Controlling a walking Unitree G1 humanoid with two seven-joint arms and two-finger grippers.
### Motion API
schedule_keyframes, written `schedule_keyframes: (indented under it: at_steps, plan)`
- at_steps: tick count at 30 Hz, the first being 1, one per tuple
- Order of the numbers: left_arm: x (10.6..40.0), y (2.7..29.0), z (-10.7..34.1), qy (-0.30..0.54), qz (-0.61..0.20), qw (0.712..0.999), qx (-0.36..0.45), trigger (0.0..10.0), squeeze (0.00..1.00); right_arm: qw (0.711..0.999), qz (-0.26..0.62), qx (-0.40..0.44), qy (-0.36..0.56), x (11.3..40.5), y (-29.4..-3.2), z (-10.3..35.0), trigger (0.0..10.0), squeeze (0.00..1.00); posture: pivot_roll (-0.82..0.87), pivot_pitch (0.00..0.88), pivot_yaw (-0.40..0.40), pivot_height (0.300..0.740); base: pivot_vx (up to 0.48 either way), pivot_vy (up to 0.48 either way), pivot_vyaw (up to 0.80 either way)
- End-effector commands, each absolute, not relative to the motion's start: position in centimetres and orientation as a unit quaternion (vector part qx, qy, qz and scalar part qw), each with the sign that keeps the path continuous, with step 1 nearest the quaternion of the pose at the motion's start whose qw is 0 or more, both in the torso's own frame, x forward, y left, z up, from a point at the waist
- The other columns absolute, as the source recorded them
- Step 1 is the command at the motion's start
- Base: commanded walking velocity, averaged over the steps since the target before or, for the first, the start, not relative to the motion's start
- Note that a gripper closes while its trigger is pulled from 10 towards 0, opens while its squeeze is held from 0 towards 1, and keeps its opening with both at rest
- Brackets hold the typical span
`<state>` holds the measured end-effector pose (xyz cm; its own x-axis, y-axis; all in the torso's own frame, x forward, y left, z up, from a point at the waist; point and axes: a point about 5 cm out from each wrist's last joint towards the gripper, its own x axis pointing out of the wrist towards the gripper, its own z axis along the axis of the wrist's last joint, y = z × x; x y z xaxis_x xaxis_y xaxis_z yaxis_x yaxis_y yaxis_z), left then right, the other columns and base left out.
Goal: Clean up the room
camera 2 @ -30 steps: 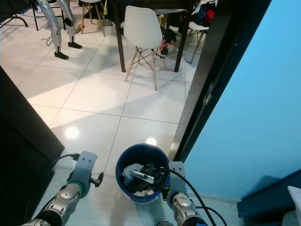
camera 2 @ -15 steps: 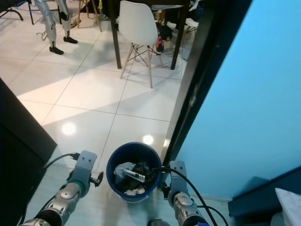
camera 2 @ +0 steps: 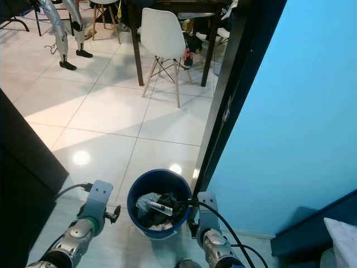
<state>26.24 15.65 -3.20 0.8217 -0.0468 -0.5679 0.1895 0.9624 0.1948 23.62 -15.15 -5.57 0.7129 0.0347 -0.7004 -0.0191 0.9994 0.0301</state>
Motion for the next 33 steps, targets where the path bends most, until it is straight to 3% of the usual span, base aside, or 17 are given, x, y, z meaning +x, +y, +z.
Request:
schedule_keyframes:
  at_steps: [1, 6, 30, 33]
  plan:
    - [25.89, 15.79, -3.45, 0.295, -0.061, 0.945, 0.126, 10.0, 0.00, 0.920, 0.014, 0.013, 0.392, 22.94, -15.03, -6.05, 10.0, 0.00, 0.12, 0.061, 0.036, 0.740, 0.000, -0.480, 0.00]
    - [25.85, 15.78, -3.49, 0.296, -0.061, 0.945, 0.126, 10.0, 0.00, 0.920, 0.015, 0.013, 0.392, 22.94, -15.00, -6.05, 10.0, 0.00, 0.12, 0.061, 0.036, 0.740, 0.000, -0.480, 0.00]
    - [25.76, 16.04, -3.55, 0.298, -0.044, 0.948, 0.106, 10.0, 0.00, 0.920, 0.019, 0.010, 0.391, 23.04, -14.94, -5.99, 10.0, 0.00, 0.12, 0.060, 0.031, 0.740, 0.000, 0.000, 0.00]
    - [25.74, 15.98, -3.56, 0.298, -0.047, 0.948, 0.102, 10.0, 0.00, 0.920, 0.018, 0.009, 0.392, 23.01, -14.96, -6.01, 10.0, 0.00, 0.12, 0.060, 0.031, 0.740, 0.000, 0.480, 0.00]
